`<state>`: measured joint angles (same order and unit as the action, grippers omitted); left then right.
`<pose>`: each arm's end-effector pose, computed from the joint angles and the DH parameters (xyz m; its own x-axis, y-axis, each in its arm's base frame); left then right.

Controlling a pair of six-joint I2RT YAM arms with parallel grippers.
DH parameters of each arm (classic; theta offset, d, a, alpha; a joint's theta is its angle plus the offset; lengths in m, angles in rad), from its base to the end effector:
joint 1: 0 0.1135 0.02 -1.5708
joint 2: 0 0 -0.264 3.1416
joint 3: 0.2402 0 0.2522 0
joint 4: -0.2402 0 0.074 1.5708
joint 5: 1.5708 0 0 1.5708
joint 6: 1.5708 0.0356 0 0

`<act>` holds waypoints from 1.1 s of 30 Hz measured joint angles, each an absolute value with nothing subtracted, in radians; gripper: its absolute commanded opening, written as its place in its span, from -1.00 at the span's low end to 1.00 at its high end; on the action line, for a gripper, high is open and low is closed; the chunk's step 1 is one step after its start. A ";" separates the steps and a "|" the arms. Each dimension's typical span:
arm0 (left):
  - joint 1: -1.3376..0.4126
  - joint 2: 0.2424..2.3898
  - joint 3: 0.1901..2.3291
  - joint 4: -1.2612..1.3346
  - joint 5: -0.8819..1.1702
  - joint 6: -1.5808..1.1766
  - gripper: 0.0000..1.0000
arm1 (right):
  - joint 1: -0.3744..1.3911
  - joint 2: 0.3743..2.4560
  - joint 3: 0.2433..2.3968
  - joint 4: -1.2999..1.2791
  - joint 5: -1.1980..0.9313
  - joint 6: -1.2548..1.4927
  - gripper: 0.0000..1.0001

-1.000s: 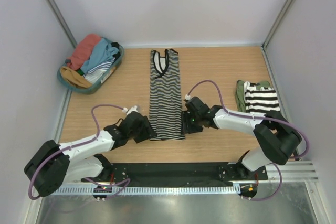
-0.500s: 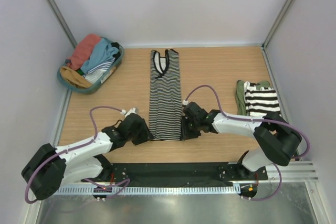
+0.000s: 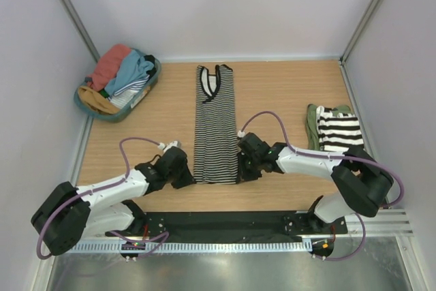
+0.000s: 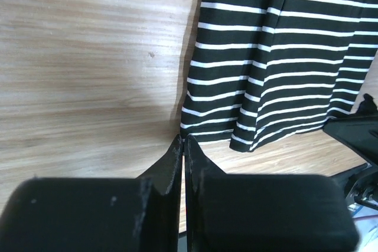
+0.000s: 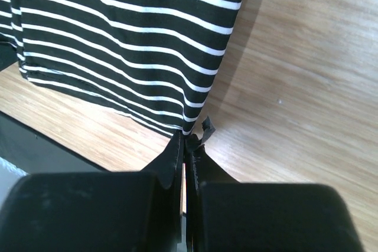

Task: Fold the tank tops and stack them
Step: Fold the tank top

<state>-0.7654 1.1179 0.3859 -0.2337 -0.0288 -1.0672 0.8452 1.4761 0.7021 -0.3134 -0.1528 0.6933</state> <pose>0.1371 -0.1303 0.1417 -0.8824 -0.3663 -0.2953 -0.1909 0.8524 -0.4868 0.1704 0.2003 0.1513 -0.9544 -0.1241 -0.2714 -0.2293 0.8871 0.4007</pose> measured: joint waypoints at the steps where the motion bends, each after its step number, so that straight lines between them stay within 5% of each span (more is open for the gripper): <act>1: -0.766 1.115 0.386 -0.236 -0.025 -1.067 -1.00 | 0.845 1.469 0.702 -0.321 -0.154 0.692 -0.98; 14: -0.756 1.151 0.547 -0.451 -0.027 -1.013 -1.00 | 0.840 1.442 0.939 -0.490 -0.081 0.604 -0.98; 33: -0.513 1.469 1.022 -0.516 -0.051 -0.802 -1.00 | 0.628 1.721 1.348 -0.585 -0.039 0.477 -0.98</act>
